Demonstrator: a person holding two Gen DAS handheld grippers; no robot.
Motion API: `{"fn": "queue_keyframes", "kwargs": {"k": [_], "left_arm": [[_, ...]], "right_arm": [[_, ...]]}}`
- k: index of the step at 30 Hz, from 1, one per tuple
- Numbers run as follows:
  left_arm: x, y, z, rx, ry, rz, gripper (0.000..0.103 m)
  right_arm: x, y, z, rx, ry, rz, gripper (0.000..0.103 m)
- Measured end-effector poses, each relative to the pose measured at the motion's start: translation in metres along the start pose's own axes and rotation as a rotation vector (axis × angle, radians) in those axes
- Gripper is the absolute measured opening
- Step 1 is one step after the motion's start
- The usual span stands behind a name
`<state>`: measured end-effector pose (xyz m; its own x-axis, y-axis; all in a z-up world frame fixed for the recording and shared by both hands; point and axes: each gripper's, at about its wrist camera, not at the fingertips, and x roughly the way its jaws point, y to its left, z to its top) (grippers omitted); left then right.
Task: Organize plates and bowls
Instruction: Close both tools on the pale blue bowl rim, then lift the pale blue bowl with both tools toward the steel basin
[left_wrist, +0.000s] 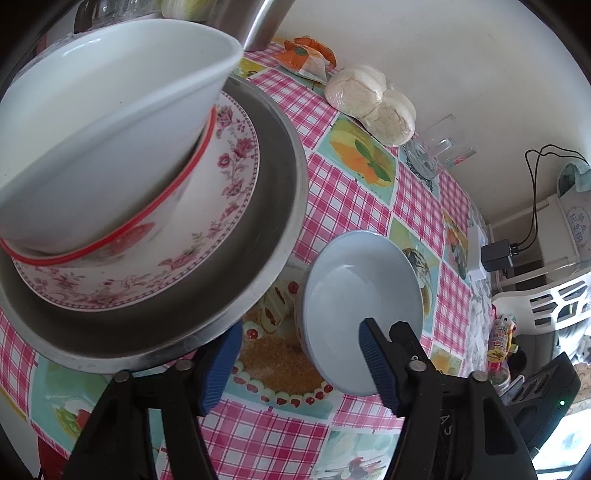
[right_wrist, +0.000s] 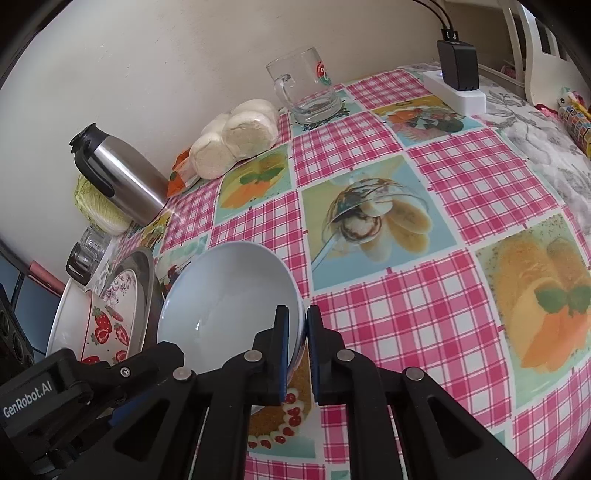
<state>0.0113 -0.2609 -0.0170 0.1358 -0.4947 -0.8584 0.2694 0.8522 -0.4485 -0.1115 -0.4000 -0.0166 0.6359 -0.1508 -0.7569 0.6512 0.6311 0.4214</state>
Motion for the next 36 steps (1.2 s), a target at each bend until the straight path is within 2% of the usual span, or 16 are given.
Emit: {"fn": "queue_keyframes", "kwargs": {"k": [2, 9, 13, 19, 26, 28, 32, 36], "left_arm": [[0.002, -0.003, -0.001, 0.014, -0.001, 0.0, 0.064], [0.017, -0.005, -0.004, 0.051, 0.036, 0.001, 0.041], [0.021, -0.003, -0.004, 0.061, 0.033, 0.015, 0.037], [0.026, -0.002, -0.004, 0.084, 0.029, 0.02, 0.037], [0.032, -0.002, -0.005, 0.097, 0.029, 0.02, 0.037], [0.032, -0.002, -0.005, 0.105, 0.027, 0.019, 0.034], [0.032, -0.006, -0.005, 0.124, 0.02, 0.011, 0.018], [0.03, -0.006, -0.004, 0.133, 0.013, 0.009, 0.016]], "right_arm": [[-0.002, -0.002, 0.001, 0.001, 0.0, -0.005, 0.01], [0.0, -0.005, 0.001, 0.003, 0.009, -0.003, 0.01], [0.004, -0.006, -0.002, 0.006, 0.023, -0.007, 0.01], [0.014, -0.008, -0.005, 0.014, 0.056, -0.009, 0.01], [0.016, -0.009, -0.006, 0.022, 0.053, 0.008, 0.011], [0.017, -0.008, -0.006, 0.025, 0.056, 0.008, 0.011], [0.016, -0.007, -0.005, 0.026, 0.066, 0.012, 0.012], [0.017, -0.006, -0.004, 0.027, 0.077, 0.01, 0.012]]}}
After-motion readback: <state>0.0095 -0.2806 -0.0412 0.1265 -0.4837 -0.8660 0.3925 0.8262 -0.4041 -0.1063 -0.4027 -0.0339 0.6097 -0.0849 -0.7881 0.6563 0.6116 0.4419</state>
